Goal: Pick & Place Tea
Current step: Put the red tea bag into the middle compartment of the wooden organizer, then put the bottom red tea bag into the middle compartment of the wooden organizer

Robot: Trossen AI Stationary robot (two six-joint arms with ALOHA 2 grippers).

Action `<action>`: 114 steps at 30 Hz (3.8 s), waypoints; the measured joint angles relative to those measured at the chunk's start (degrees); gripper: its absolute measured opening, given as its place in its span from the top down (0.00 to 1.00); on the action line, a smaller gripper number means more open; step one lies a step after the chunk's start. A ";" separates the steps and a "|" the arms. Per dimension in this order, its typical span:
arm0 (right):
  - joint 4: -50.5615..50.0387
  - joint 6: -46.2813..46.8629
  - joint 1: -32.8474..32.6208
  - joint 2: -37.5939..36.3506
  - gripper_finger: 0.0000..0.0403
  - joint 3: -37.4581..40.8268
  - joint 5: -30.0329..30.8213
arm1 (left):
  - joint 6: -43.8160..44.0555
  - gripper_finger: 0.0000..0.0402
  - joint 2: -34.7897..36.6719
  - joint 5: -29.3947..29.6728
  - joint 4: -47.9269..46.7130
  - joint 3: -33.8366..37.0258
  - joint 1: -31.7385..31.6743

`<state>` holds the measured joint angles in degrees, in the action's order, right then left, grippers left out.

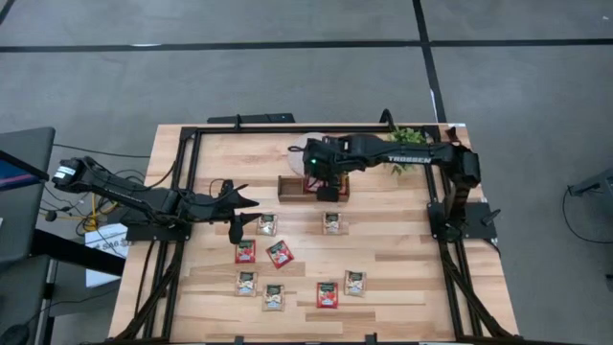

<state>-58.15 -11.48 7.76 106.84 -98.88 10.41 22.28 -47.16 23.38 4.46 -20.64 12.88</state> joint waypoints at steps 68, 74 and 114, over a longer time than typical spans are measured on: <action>2.06 -10.04 4.01 6.85 1.00 0.06 -4.44 | -0.23 0.58 0.02 0.00 -0.03 0.01 -0.06; 2.06 -10.02 4.01 6.85 1.00 0.06 -4.46 | -0.23 0.58 0.02 0.00 -0.03 0.00 -0.04; -10.94 -4.32 -7.16 4.25 0.80 -1.14 -19.97 | -0.22 0.58 0.02 -0.57 -0.30 0.00 -0.07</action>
<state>-69.10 -15.80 0.61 111.09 -100.03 -9.55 22.06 -47.13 22.81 4.16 -20.64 12.82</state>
